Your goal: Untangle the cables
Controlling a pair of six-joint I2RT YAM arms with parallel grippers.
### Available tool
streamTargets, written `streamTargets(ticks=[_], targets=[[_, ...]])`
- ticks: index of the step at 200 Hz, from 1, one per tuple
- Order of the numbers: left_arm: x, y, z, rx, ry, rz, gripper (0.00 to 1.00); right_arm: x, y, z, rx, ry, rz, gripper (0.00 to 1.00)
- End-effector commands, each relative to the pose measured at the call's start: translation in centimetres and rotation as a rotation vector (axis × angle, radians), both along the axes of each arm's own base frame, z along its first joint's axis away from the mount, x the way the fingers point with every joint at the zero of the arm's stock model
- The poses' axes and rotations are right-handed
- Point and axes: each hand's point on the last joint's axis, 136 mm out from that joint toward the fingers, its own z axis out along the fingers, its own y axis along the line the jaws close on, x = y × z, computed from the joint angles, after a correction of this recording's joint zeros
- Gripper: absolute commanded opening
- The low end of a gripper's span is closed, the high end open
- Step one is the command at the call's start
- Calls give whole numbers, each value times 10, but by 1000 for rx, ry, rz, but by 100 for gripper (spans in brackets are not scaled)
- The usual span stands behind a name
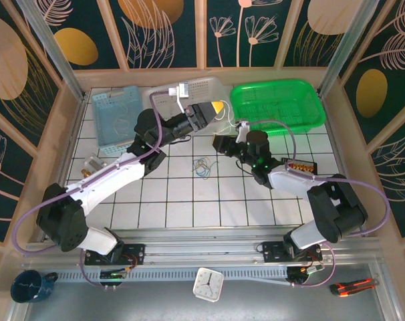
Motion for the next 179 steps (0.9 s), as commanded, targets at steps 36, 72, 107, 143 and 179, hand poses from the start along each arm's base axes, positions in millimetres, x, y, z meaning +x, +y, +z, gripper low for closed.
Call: streamTargets(ticks=[36, 72, 107, 143, 179], targets=[[-16, 17, 56, -8, -133, 68, 0, -13, -11, -15, -34, 7, -17, 52], [-16, 20, 58, 3, -143, 84, 0, -26, -17, -6, -49, -14, 4, 53], [-15, 20, 57, 3, -140, 87, 0, -42, -17, 17, -33, -78, 58, 53], [-14, 18, 55, -2, -133, 82, 0, -47, -23, 49, 34, -141, 78, 54], [-15, 19, 54, -28, -121, 70, 0, -46, -33, 82, 165, -193, 135, 54]])
